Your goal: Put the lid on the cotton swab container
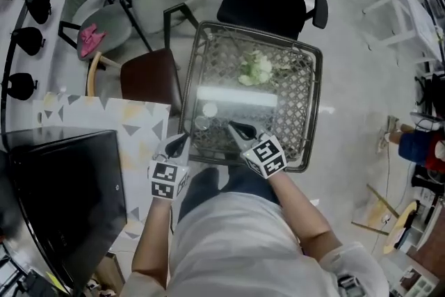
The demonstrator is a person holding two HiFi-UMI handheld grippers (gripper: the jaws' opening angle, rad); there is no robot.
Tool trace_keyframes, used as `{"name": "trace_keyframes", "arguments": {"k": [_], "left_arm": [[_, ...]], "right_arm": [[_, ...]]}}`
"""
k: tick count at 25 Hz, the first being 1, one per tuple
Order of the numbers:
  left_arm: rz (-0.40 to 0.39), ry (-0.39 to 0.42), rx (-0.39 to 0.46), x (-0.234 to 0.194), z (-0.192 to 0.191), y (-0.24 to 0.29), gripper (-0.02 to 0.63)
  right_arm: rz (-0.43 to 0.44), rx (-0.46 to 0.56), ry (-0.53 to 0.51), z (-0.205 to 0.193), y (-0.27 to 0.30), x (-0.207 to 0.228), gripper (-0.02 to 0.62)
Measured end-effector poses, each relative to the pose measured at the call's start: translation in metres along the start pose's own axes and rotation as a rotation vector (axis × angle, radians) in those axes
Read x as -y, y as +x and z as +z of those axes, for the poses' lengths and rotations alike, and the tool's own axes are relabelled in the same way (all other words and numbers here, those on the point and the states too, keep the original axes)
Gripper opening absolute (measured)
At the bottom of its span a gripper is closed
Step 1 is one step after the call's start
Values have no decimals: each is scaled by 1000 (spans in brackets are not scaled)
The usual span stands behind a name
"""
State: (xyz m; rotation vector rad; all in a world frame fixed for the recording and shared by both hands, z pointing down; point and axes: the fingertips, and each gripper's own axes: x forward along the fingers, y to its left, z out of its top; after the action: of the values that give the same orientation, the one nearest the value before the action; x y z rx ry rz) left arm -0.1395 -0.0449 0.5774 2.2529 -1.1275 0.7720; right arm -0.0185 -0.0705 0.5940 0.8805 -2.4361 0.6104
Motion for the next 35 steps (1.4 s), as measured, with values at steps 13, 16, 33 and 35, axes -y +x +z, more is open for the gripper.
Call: {"name": "trace_keyframes", "arguments": {"k": [13, 16, 33, 35], "left_arm": [[12, -39, -203, -15, -66, 63, 11], [22, -56, -246, -20, -82, 72, 11], [1, -108, -316, -20, -117, 122, 12], [-3, -100, -306, -20, -111, 125, 12]], "right_arm": [[92, -180, -116, -40, 80, 36, 5], [108, -220, -136, -53, 93, 42, 5], [144, -311, -150, -88, 150, 73, 8], [155, -324, -150, -92, 155, 72, 8]]}}
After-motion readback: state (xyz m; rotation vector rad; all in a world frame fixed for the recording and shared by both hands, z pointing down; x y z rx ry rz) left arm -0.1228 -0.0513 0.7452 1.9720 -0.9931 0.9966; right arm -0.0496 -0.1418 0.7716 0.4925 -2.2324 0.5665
